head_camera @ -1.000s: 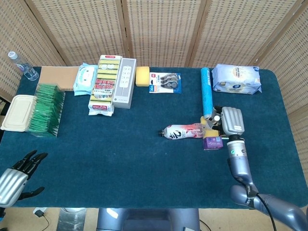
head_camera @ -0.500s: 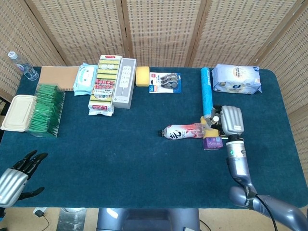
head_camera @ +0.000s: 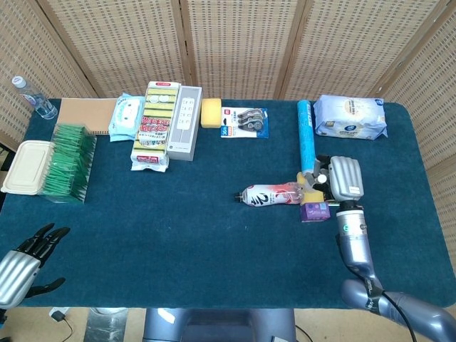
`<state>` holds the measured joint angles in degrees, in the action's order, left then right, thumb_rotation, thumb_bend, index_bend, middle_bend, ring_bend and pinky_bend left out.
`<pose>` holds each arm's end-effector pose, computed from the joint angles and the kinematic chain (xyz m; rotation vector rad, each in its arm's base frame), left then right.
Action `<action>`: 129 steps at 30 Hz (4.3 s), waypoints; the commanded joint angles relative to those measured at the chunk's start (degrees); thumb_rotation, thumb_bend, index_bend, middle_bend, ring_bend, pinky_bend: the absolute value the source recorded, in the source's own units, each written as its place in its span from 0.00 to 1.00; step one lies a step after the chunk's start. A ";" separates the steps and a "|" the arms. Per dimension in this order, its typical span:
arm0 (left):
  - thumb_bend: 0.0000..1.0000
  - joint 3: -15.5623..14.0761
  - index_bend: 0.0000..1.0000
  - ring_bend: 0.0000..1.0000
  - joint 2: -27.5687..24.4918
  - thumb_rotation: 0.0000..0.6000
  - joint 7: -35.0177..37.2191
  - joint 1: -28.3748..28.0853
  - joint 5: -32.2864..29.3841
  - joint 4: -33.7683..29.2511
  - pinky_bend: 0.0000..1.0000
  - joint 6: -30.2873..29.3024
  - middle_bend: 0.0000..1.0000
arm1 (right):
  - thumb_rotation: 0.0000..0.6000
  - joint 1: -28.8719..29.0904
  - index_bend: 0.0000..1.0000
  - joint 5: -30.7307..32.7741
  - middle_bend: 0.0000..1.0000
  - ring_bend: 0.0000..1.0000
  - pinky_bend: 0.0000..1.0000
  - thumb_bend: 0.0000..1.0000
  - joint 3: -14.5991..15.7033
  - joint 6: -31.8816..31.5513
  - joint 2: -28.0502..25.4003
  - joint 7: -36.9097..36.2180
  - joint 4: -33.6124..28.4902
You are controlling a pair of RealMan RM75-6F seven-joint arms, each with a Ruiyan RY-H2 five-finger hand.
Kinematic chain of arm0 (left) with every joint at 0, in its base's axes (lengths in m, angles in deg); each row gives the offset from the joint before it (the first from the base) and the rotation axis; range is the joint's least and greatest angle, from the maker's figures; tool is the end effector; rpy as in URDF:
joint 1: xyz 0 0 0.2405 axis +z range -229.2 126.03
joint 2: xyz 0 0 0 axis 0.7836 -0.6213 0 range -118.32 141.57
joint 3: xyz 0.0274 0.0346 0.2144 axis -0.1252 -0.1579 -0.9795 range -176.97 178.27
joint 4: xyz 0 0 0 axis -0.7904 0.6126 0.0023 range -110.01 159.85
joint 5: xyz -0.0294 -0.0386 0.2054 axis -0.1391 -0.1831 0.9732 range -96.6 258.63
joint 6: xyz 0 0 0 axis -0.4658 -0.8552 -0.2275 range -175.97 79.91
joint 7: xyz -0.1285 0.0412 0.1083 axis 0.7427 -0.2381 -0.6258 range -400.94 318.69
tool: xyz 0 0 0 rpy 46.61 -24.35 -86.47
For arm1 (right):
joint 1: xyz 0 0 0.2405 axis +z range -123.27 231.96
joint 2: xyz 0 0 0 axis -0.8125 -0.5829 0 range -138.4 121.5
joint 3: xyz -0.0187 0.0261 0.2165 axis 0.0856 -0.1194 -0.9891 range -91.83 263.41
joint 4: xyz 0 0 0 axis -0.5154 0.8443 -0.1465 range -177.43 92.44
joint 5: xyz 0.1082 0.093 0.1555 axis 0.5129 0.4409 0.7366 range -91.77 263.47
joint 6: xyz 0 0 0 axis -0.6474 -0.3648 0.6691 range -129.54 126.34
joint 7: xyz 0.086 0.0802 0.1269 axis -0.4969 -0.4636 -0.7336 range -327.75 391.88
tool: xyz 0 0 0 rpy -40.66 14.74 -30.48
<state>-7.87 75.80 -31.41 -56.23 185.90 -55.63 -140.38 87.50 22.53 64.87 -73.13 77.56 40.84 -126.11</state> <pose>-0.2765 0.1573 0.1235 -1.7384 -0.8541 -0.9906 -0.1546 -0.3738 0.0766 1.2765 -0.9879 1.2162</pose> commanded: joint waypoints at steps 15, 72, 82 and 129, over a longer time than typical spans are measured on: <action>0.11 -0.29 0.00 0.10 -0.14 1.00 0.39 0.19 0.68 0.31 0.30 -0.69 0.17 | 1.00 -1.99 0.78 -1.07 0.97 1.00 1.00 0.40 -0.47 -3.02 -5.30 2.31 -9.76; 0.11 -1.35 0.00 0.10 0.46 1.00 -0.16 2.21 4.38 2.26 0.30 -5.81 0.17 | 1.00 -17.31 0.78 -18.64 0.99 1.00 1.00 0.43 10.27 -14.30 -20.07 2.89 -35.87; 0.11 -1.39 0.00 0.10 0.46 1.00 -0.29 2.02 4.57 2.15 0.30 -5.52 0.17 | 1.00 -17.06 0.78 -20.61 0.99 1.00 1.00 0.43 11.58 -12.66 -18.93 3.72 -35.92; 0.11 -1.07 0.00 0.10 0.46 1.00 -0.22 1.83 3.58 1.96 0.30 -4.57 0.17 | 1.00 -17.45 0.79 -28.32 0.99 1.00 1.00 0.43 16.70 -7.35 -12.62 8.98 -30.52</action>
<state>-8.92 76.25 -31.62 -54.41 189.44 -53.67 -144.91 69.35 -6.53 82.88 -80.67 64.20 49.12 -156.57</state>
